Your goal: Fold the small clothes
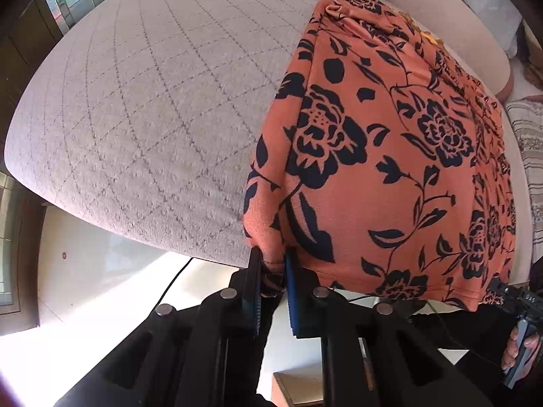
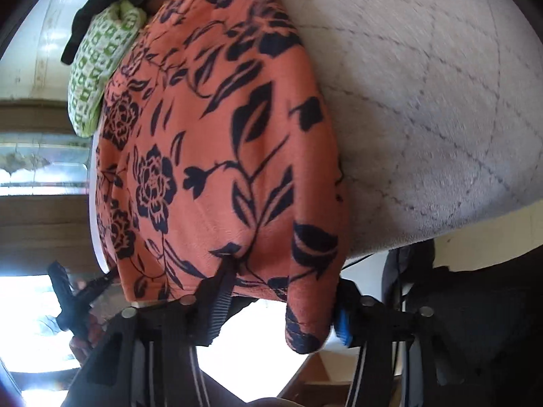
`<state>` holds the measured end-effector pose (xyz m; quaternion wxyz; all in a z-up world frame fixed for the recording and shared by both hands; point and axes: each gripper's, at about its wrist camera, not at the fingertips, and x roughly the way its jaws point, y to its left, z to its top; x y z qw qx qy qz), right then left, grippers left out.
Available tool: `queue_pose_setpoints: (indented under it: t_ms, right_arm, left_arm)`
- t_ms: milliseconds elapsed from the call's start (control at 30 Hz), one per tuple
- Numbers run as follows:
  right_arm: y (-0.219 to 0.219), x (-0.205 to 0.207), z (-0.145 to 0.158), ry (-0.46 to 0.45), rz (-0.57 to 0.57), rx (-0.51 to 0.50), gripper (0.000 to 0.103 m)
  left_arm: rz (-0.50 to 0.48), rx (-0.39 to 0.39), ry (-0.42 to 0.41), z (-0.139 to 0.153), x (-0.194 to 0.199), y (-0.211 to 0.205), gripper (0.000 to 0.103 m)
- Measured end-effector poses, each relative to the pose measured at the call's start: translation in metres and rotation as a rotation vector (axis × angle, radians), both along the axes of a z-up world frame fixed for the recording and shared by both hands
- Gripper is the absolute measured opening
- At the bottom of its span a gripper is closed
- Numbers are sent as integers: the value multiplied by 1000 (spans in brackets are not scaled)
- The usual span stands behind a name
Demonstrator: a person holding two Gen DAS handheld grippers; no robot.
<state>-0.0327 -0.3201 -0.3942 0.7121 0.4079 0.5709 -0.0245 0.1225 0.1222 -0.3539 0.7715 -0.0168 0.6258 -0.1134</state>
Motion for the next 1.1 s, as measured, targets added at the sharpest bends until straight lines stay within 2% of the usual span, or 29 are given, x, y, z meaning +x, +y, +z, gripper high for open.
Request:
queue_pose_setpoints:
  t_ms: [67, 133, 300, 433, 533, 800, 933, 1100]
  right_arm:
    - [1, -3, 10, -21, 18, -12, 25]
    - [0, -5, 29, -73, 46, -28, 17]
    - [-10, 1, 73, -219, 31, -8, 13]
    - [-25, 11, 97, -316, -12, 20, 10]
    - [-37, 19, 110, -356, -41, 42, 10]
    - [-72, 43, 125, -421, -133, 114, 9]
    - [-95, 74, 139, -467, -175, 110, 9]
    - [-134, 136, 150, -499, -225, 92, 9]
  left_arm:
    - [12, -51, -2, 6, 2, 3, 11]
    - [17, -122, -14, 18, 6, 3, 10]
    - [2, -227, -62, 49, 12, 7, 10]
    - [-11, -268, -100, 75, 25, 2, 9]
    - [-16, -276, -128, 89, 37, -2, 9]
    - [17, -362, -155, 109, 67, -4, 9]
    - [29, -372, -168, 119, 104, -6, 9]
    - [35, -365, -181, 130, 178, -24, 9]
